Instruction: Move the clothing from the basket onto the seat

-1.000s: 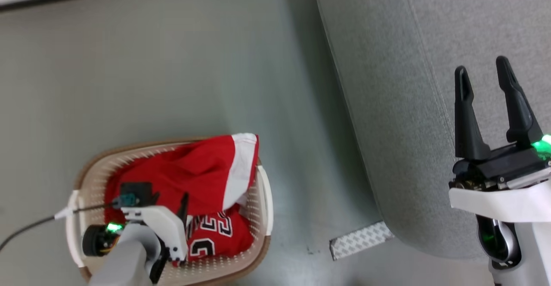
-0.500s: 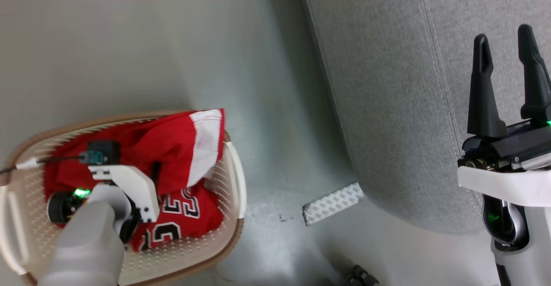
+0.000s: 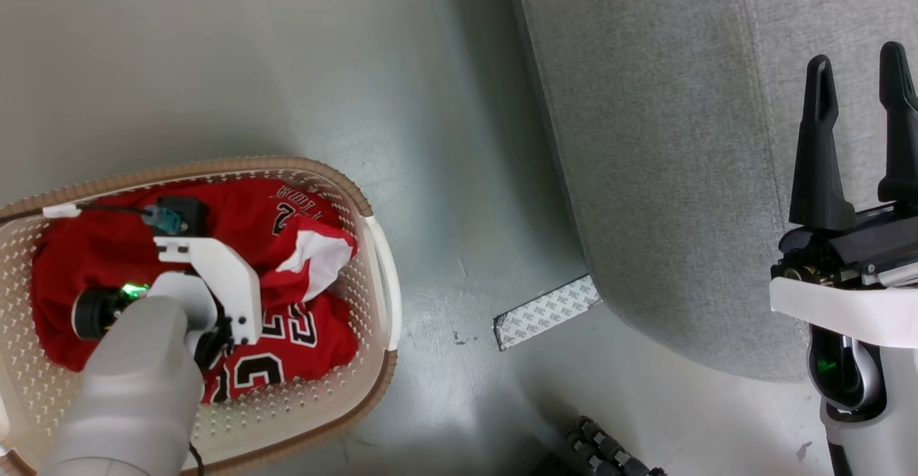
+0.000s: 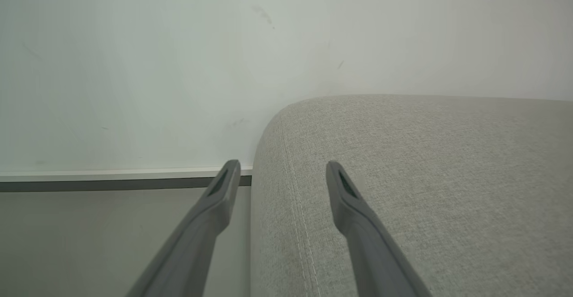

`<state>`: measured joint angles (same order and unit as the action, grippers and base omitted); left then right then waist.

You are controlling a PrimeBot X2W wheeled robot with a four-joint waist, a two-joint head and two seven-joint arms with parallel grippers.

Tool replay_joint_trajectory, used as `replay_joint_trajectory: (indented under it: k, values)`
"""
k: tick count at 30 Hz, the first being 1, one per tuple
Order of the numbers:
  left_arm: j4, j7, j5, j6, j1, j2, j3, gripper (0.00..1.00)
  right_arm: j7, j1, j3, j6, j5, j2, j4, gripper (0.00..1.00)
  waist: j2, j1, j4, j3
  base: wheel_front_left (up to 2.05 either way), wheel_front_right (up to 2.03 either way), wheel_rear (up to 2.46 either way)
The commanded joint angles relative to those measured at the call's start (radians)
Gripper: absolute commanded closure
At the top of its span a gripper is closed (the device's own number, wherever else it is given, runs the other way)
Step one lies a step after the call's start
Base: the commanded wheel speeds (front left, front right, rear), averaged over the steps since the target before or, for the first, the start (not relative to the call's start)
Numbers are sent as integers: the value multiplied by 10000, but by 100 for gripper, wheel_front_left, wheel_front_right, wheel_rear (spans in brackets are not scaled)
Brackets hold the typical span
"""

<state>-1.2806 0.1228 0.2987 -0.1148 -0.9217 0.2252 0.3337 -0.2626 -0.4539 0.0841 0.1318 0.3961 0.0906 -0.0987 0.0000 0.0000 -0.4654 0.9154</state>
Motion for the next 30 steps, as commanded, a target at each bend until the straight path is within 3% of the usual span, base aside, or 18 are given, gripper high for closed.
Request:
replay_joint_trajectory:
  k: [1, 3, 4, 6, 7, 18, 30]
  values:
    - [-54, 111, -106, 25, -89, 125, 9, 0, -31, 41, -24, -21, -122, -61, -62, 0, 0, 0, 36, 38, 6, 6, 6]
    - [-68, 112, -30, 19, -123, 153, 8, 0, -31, 17, 2, -21, -157, -87, -69, 0, 0, 0, 59, 63, 3, 3, 3]
    - [-72, 110, -18, 15, -134, 165, 29, 10, -31, 2, 13, -21, -172, -97, -64, 0, 0, 0, 65, 68, 1, 1, 1]
    - [-71, -13, -17, -1, -160, 183, 73, 96, -31, -27, 34, -21, -158, -121, -40, 0, 0, 0, 65, 65, 0, 0, 0]
    - [-76, -58, -6, -14, -172, 194, 94, 100, -31, -49, 43, -21, -149, -134, -29, 0, 0, 0, 64, 60, 0, 0, 0]
    - [-79, -917, 441, -137, 220, 360, 80, 100, -31, -467, 286, -21, -43, -135, 222, 0, 0, 0, -131, -786, 0, 0, 0]
    - [492, -2073, 1561, -162, 1489, -864, 512, 100, -31, 128, 211, -21, -299, 475, 543, 0, 0, 0, 1128, -3471, 0, 0, 0]
